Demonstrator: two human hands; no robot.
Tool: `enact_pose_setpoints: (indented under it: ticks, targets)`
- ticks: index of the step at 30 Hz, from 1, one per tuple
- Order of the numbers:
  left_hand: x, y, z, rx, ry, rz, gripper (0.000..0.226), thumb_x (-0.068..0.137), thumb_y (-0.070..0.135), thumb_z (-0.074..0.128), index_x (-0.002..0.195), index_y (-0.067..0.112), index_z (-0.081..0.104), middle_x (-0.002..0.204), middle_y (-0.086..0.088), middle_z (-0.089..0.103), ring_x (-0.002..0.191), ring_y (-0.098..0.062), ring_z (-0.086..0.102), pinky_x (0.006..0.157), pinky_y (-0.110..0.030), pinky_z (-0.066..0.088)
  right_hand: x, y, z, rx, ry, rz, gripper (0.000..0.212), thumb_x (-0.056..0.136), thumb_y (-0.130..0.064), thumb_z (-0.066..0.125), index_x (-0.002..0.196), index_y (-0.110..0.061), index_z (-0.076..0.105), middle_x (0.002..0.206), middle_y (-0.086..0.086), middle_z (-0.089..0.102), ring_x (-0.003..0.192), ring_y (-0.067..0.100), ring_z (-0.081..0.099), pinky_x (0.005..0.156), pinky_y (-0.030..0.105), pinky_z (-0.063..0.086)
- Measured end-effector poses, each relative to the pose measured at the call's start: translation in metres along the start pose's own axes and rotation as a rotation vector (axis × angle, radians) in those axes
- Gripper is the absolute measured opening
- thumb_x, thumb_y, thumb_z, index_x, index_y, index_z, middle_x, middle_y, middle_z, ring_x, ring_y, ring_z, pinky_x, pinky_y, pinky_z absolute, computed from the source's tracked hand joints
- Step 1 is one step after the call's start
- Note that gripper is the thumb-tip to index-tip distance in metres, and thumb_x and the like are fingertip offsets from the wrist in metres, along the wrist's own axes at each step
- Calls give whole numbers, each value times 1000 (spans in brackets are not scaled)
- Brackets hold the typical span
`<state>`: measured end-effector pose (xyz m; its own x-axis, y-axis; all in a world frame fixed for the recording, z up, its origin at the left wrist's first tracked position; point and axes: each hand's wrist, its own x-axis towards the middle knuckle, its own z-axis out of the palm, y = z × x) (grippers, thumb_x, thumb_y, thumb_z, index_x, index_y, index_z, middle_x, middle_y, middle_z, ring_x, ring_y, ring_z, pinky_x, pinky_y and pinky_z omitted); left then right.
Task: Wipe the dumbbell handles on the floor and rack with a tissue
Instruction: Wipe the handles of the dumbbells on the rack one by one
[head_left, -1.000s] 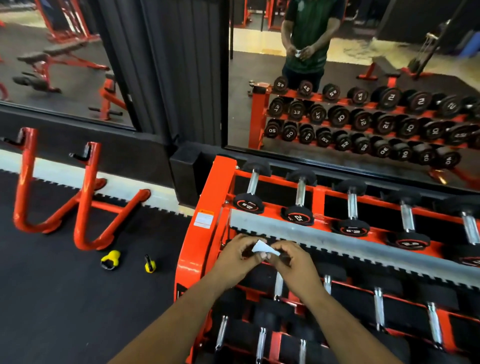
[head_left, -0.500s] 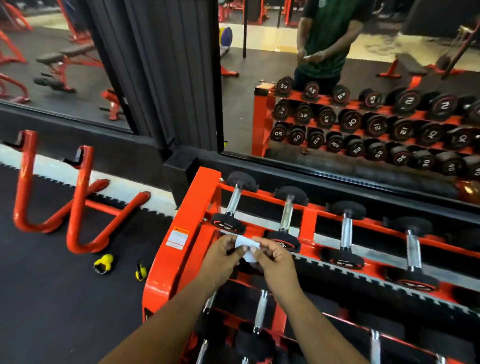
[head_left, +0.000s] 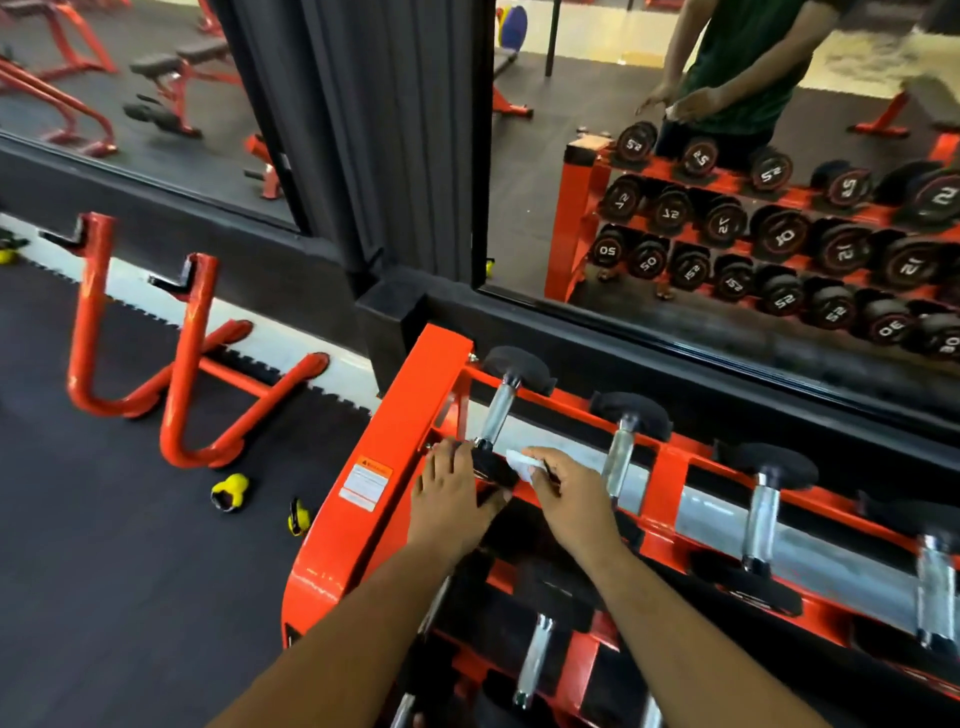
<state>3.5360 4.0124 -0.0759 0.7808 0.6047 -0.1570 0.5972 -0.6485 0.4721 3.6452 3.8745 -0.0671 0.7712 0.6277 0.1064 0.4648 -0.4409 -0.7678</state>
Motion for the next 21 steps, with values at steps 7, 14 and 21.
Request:
enact_pose_setpoints:
  ticks: [7,14,21]
  targets:
    - [49,-20,6,117,-135,17,98,93,65,52,161,16,0,169,-7,2,156,-23,3,126,-43,9,73,8,37,-308,-101,-244,41,94,-7,59,130,-26,68,132,-6,67,121,14,63,104,31,49]
    - [64,-25,13,70,-187,51,102,89,46,59,161,14,-7,169,-9,-8,157,-24,-4,127,-39,2,110,33,65,-559,-344,-468,44,96,-12,58,139,-21,60,145,0,57,140,18,47,115,42,41]
    - [69,-18,13,34,-207,17,104,90,55,57,160,9,-5,168,-15,-5,156,-29,-5,125,-39,2,128,53,43,-888,-377,-708,65,88,-10,47,151,-24,42,157,-5,42,148,15,34,117,55,31]
